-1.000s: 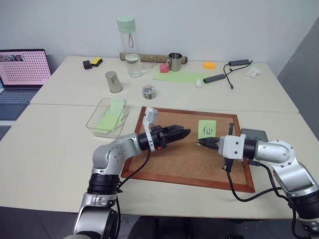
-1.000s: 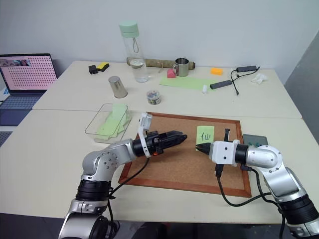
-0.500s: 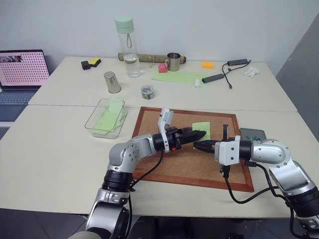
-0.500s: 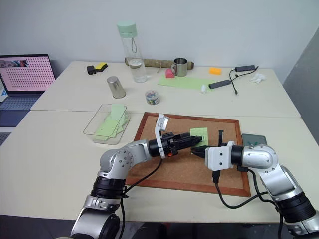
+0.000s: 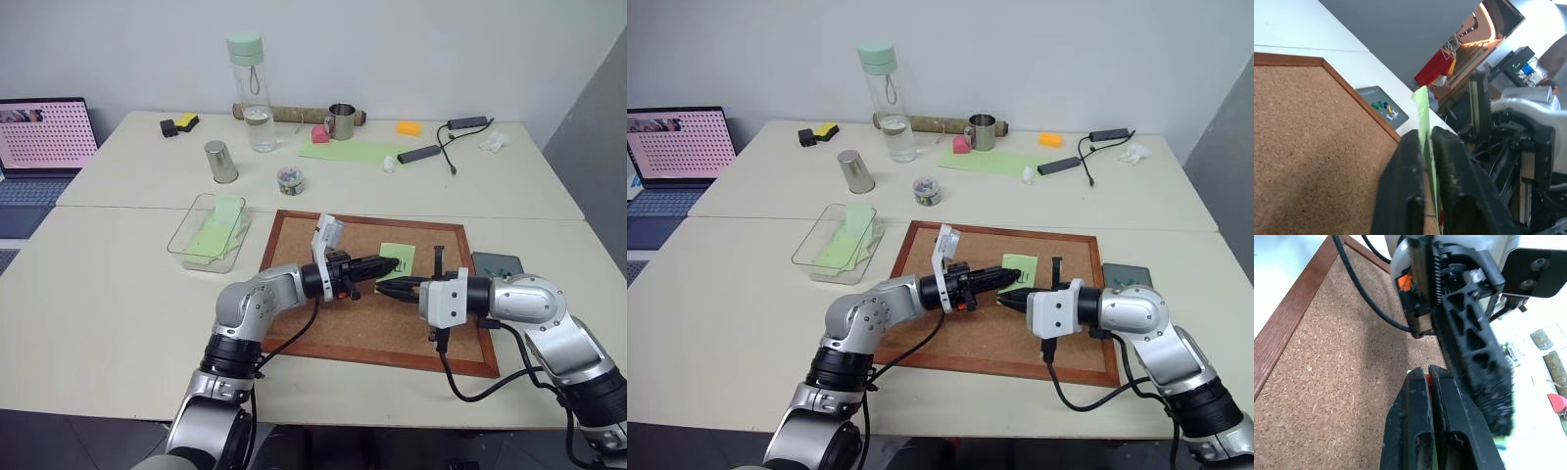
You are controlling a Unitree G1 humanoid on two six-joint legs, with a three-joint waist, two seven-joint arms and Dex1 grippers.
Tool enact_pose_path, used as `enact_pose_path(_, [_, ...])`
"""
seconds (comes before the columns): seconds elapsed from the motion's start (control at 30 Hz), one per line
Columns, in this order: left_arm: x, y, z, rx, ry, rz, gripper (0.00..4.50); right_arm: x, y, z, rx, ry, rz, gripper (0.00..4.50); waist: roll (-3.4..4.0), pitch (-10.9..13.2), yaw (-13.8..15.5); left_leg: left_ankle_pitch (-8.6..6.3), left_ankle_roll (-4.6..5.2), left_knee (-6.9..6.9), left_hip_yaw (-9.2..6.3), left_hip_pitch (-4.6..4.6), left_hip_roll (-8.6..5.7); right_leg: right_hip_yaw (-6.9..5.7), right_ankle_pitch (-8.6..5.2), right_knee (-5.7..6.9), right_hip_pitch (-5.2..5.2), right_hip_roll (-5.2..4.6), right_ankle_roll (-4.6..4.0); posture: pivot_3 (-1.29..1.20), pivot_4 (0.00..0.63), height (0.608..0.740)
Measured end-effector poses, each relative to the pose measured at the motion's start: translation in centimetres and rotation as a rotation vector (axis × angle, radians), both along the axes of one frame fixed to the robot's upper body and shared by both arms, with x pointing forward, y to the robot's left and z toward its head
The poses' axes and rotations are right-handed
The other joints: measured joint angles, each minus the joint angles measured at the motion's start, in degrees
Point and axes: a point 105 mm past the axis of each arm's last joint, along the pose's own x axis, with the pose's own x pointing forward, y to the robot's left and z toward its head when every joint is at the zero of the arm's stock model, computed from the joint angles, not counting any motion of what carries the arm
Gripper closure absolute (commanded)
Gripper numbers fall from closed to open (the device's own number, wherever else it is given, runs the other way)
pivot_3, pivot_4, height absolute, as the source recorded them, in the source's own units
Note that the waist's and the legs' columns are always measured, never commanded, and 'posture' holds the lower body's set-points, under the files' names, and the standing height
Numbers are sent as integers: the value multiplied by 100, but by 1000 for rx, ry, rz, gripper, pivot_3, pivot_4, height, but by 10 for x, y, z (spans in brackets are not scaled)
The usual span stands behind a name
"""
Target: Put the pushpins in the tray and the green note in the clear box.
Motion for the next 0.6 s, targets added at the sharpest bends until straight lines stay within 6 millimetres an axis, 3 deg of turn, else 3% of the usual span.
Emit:
enact_pose_path(0.33, [10,0,-14,76,-57,64,4437,1,-1,0,5,-11,-6,4500,0,0,3,0,0,0,1,0,0,0,0,0,0,0,0,0,150,740])
enact_pose_path(0.6, [20,4,-26,124,-78,141,4437,1,-16,25,172,22,-117,4500,0,0,25,0,1,2,0,-3,0,0,0,0,0,-1,0,0,150,740])
